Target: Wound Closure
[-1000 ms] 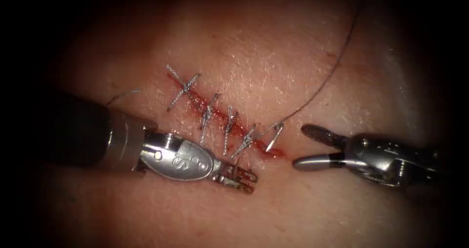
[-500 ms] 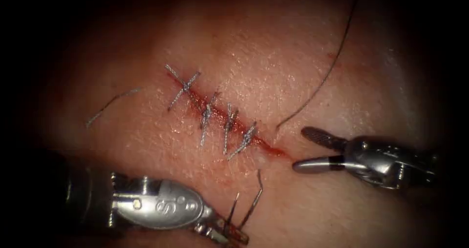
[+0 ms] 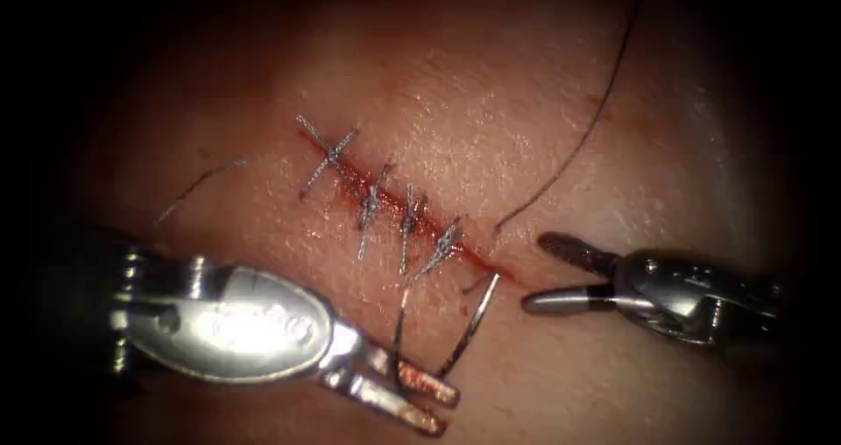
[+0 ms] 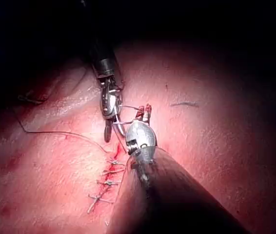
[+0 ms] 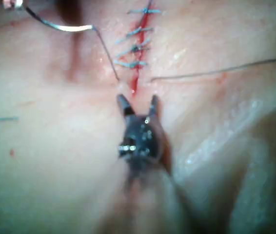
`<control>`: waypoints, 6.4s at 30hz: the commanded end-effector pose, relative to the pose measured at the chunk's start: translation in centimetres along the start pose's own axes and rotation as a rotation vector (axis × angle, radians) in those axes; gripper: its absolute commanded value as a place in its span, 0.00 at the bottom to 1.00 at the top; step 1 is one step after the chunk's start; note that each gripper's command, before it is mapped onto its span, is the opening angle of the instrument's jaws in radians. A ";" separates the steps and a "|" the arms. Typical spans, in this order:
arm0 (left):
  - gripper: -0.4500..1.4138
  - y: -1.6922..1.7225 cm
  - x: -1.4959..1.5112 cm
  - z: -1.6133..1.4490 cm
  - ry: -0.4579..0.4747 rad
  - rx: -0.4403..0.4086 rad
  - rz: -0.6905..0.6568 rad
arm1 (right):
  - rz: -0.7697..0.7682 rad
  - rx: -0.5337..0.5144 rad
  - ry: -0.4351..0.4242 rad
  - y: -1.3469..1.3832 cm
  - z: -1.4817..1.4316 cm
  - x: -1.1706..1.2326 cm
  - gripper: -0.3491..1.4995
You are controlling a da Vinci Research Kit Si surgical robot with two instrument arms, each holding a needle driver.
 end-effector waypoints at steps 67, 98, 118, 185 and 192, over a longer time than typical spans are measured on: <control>0.00 -0.53 0.71 -0.91 0.035 0.413 0.264 | -0.229 -0.245 -0.113 -0.61 0.80 0.11 0.48; 0.00 -0.05 0.07 -0.66 0.014 0.409 0.280 | -0.240 -0.124 -0.079 -1.80 0.28 0.63 0.00; 0.01 -0.21 0.08 -1.23 -0.018 0.468 0.243 | -0.342 -0.160 -0.066 -1.82 0.13 0.79 0.90; 0.00 -0.25 -0.18 -1.16 -0.015 0.500 0.211 | -0.430 -0.096 -0.105 -1.99 0.18 0.41 0.00; 0.00 -0.25 -0.18 -1.15 -0.015 0.501 0.211 | -0.427 -0.066 -0.081 -2.16 0.17 0.44 0.00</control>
